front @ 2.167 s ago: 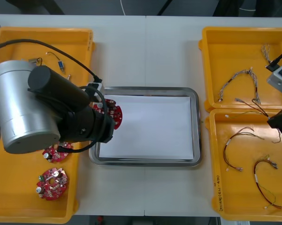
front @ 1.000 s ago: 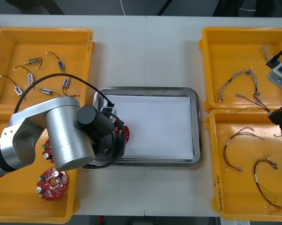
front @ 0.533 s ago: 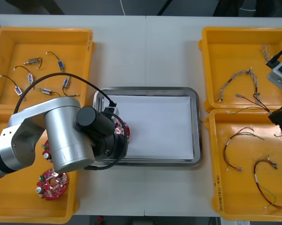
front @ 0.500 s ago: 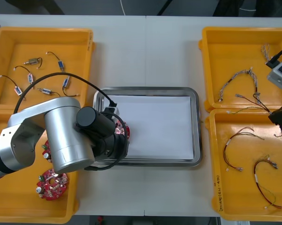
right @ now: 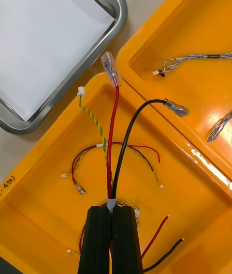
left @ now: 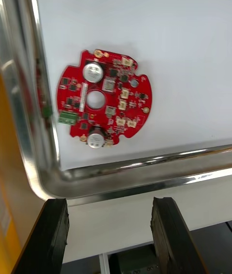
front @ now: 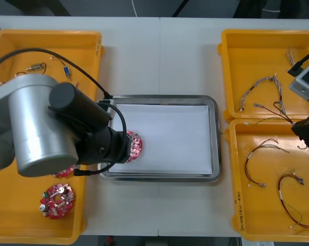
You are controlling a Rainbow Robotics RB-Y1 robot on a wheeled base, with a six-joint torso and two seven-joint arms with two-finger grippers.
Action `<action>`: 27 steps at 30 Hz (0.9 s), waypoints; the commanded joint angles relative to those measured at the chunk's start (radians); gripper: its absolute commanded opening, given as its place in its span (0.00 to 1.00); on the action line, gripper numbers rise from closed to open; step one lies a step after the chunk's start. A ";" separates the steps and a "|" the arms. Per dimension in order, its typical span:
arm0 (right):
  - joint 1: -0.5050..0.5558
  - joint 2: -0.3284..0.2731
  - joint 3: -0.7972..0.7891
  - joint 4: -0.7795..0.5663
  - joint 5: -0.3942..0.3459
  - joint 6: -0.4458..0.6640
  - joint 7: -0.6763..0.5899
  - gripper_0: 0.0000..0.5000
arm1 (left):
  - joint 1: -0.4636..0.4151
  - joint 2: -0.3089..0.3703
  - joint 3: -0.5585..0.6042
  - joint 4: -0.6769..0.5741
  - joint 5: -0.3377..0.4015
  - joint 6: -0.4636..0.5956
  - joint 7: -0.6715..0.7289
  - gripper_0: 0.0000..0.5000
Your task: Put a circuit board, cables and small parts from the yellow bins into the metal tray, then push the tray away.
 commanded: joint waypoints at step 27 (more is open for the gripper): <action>-0.370 -0.035 0.506 -0.075 0.003 0.003 -0.021 0.00 | -0.036 0.151 0.595 0.358 0.172 0.239 -0.287 1.00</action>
